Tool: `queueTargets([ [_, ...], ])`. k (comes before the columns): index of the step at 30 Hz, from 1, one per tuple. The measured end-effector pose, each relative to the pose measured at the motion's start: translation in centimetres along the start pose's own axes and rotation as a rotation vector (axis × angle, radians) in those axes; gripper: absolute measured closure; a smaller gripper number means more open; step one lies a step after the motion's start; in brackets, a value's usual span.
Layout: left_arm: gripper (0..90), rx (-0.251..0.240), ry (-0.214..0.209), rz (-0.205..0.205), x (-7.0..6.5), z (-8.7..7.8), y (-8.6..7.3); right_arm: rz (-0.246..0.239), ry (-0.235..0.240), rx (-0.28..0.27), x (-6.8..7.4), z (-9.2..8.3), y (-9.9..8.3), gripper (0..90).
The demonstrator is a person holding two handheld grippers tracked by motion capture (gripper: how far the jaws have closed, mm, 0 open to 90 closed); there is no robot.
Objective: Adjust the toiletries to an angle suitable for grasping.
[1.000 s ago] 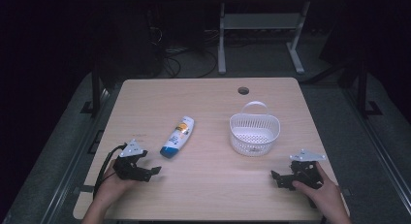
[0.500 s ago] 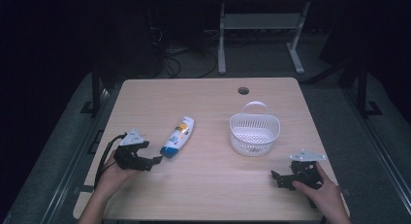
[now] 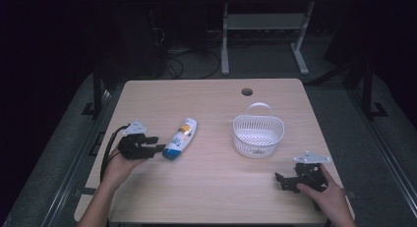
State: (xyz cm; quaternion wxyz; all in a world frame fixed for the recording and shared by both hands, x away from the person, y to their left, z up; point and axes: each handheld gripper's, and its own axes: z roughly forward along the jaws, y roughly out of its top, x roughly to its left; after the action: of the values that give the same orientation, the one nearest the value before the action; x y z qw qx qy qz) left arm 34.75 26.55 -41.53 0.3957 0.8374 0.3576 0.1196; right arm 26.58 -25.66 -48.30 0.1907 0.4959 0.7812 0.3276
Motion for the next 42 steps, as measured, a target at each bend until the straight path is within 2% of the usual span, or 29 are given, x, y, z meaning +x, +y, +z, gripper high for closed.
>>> queueTargets([
  [2, 60.2, 0.005, 0.001, 0.001, 0.1, 0.1, 0.2, 0.0, 0.0, 0.0, 0.0, 0.0, 0.0, 0.8],
  [8, 88.1, 0.011, 0.007, 0.017, 0.6, 0.5, 1.2, 0.0, 0.0, 0.0, 0.0, 0.0, 0.0, 0.8],
  [9, 90.0, 0.014, 0.007, 0.014, 0.6, 0.7, 1.4, 0.0, 0.0, 0.0, 0.0, 0.0, 0.0, 0.8],
  [10, 90.0, 0.02, 0.003, 0.007, 0.7, 0.8, 1.5, 0.0, 0.0, 0.0, 0.0, 0.0, 0.0, 0.8],
  [14, 90.0, 0.046, 0.0, 0.024, 0.9, 1.5, 2.2, 0.0, 0.0, 0.0, 0.0, 0.0, 0.0, 0.8],
  [19, 90.0, 0.03, -0.013, 0.014, 1.3, 2.3, 3.2, 0.0, 0.0, 0.0, 0.0, 0.0, 0.0, 0.9],
  [26, 90.0, 0.024, -0.005, -0.007, 2.3, 3.2, 4.6, 0.0, 0.0, 0.0, 0.0, 0.0, 0.0, 0.8],
  [30, 90.0, 0.029, -0.009, -0.023, 2.7, 3.9, 5.3, 0.0, 0.0, 0.0, 0.0, 0.0, 0.0, 0.8],
  [33, 90.0, 0.032, -0.009, -0.019, 3.0, 4.3, 5.8, 0.0, 0.0, 0.0, 0.0, 0.0, 0.0, 0.9],
  [34, 90.0, 0.022, -0.014, -0.032, 3.1, 4.5, 5.9, 0.0, 0.0, 0.0, 0.0, 0.0, 0.0, 0.9],
  [41, 90.0, 0.026, -0.016, -0.032, 3.8, 5.5, 6.8, 0.0, 0.0, 0.0, 0.0, 0.0, 0.0, 0.8],
  [42, 90.0, 0.022, -0.023, -0.045, 3.9, 5.6, 6.8, 0.0, 0.0, 0.0, 0.0, 0.0, 0.0, 0.8],
])
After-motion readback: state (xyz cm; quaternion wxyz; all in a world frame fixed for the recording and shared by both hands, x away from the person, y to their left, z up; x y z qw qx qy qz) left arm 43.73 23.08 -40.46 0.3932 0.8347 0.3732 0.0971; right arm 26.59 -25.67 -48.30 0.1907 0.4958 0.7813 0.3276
